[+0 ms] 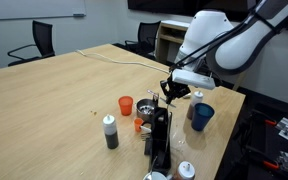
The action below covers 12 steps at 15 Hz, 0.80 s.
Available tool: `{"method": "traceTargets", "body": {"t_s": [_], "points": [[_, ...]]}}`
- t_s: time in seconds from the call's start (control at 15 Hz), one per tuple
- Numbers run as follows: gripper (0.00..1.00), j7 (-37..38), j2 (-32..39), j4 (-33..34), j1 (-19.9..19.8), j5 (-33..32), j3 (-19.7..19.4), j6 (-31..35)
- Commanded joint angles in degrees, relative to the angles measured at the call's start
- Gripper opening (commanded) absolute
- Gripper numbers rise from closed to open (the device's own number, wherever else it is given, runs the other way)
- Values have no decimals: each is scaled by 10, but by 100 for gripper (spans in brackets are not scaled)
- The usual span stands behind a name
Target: Remove the spoon from the rack and put it on the table
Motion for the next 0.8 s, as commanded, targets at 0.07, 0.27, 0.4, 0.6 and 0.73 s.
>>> {"method": "traceTargets", "body": {"t_s": [0.07,0.27,0.4,0.6,0.73], "points": [[1,-45,-25,-1,-27,55,30,-41],[1,-72,-33,-2,-38,98,44,-60],[1,-87,-36,-3,-43,120,48,-70],[1,-98,-44,-4,-46,137,46,-81],[1,-99,-48,-5,-48,142,44,-87]]}}
